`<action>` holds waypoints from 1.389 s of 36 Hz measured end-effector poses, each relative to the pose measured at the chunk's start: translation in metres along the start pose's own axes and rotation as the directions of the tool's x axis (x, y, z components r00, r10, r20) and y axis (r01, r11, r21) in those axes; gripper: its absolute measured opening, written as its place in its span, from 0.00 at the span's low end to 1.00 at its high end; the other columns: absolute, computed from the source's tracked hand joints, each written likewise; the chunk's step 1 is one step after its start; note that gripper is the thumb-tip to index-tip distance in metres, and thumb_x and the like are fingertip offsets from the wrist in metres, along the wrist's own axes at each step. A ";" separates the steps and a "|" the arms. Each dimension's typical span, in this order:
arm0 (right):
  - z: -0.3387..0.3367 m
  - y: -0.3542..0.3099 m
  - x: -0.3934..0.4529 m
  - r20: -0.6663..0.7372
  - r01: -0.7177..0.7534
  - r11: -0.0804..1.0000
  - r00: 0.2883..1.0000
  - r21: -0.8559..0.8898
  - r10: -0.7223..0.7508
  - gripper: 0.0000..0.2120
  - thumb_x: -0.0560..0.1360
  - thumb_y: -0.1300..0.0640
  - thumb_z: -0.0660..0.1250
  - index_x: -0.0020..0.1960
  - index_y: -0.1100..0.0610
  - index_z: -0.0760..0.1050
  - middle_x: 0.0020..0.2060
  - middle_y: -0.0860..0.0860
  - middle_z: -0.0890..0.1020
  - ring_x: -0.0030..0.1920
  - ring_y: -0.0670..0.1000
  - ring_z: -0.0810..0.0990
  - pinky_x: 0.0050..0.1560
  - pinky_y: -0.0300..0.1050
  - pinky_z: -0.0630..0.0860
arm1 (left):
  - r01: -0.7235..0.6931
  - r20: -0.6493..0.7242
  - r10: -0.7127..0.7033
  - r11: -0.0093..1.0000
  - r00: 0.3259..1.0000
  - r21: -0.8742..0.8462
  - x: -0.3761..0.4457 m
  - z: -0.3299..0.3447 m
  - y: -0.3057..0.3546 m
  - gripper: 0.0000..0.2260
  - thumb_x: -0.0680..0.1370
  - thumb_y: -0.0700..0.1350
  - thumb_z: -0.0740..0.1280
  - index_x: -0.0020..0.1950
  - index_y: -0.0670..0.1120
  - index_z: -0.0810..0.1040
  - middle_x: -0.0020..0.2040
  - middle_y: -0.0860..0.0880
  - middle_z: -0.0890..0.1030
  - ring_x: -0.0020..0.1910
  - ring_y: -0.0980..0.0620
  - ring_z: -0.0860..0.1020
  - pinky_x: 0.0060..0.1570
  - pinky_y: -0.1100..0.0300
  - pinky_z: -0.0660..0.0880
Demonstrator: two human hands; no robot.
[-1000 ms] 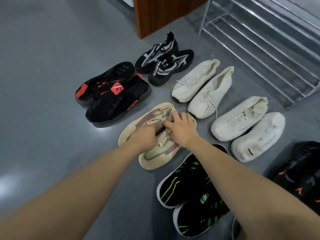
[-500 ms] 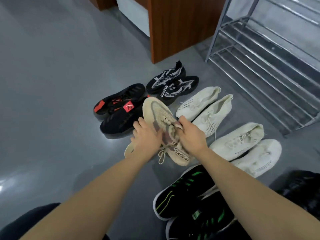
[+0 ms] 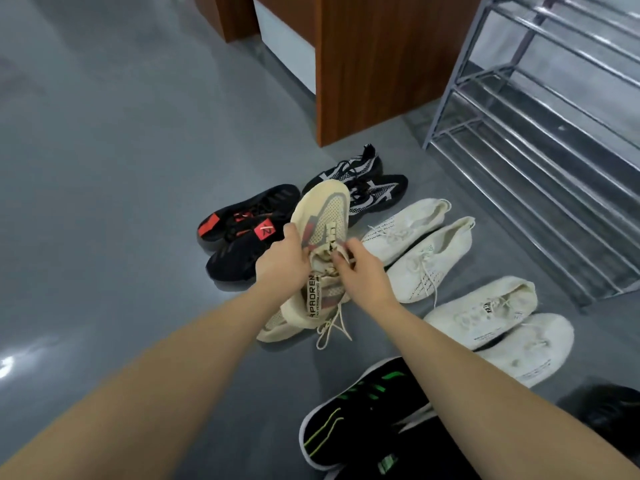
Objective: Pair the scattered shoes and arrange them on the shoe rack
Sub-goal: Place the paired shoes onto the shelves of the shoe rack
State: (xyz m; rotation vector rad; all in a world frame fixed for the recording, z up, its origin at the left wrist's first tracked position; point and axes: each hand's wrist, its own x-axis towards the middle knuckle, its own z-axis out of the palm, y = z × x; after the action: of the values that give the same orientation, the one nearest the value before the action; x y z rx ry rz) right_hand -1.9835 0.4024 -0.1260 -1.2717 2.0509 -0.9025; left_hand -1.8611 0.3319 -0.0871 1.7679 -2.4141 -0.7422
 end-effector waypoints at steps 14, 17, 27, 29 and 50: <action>0.059 0.042 0.026 0.242 0.030 0.884 0.965 -0.467 0.096 0.28 0.72 0.59 0.62 0.72 0.52 0.62 0.67 0.53 0.70 0.67 0.58 0.66 0.66 0.51 0.63 | -0.130 -0.030 0.134 0.988 0.991 0.088 0.066 0.006 -0.070 0.19 0.82 0.46 0.51 0.73 0.44 0.56 0.50 0.41 0.79 0.46 0.39 0.78 0.38 0.51 0.70; 0.077 0.051 0.020 0.393 0.187 0.766 0.915 -0.615 0.092 0.34 0.69 0.51 0.67 0.73 0.49 0.59 0.73 0.50 0.60 0.72 0.57 0.56 0.70 0.53 0.52 | -0.164 -0.022 0.167 0.980 0.986 0.112 0.071 0.016 -0.088 0.19 0.82 0.45 0.52 0.73 0.44 0.57 0.50 0.41 0.79 0.47 0.38 0.78 0.37 0.52 0.68; 0.095 0.048 0.007 0.405 0.379 0.547 0.911 -0.747 -0.078 0.19 0.73 0.59 0.65 0.64 0.52 0.74 0.63 0.54 0.73 0.65 0.57 0.69 0.68 0.52 0.48 | -0.248 -0.045 0.260 0.952 0.965 0.182 0.082 0.024 -0.117 0.20 0.81 0.42 0.55 0.73 0.43 0.57 0.49 0.42 0.80 0.46 0.40 0.78 0.38 0.54 0.65; 0.097 0.051 0.003 0.369 0.393 0.487 0.917 -0.780 -0.149 0.18 0.66 0.61 0.72 0.55 0.54 0.80 0.50 0.54 0.81 0.52 0.55 0.80 0.66 0.52 0.56 | -0.253 -0.058 0.267 0.949 0.962 0.188 0.078 0.025 -0.117 0.21 0.81 0.42 0.55 0.73 0.43 0.56 0.49 0.43 0.80 0.47 0.40 0.78 0.39 0.55 0.65; 0.090 0.013 -0.026 -0.276 -0.312 0.613 0.948 -0.725 0.157 0.04 0.75 0.60 0.58 0.49 0.57 0.69 0.43 0.53 0.81 0.42 0.56 0.79 0.45 0.48 0.62 | -0.218 -0.115 0.219 0.976 0.969 0.019 0.036 0.036 -0.090 0.21 0.79 0.41 0.55 0.71 0.40 0.57 0.48 0.43 0.81 0.46 0.41 0.79 0.45 0.52 0.69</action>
State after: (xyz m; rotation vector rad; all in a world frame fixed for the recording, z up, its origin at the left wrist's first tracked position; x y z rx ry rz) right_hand -1.9129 0.4073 -0.1891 -1.2657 2.8234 0.0403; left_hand -1.8056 0.2912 -0.1641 1.4683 -2.4803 -0.5911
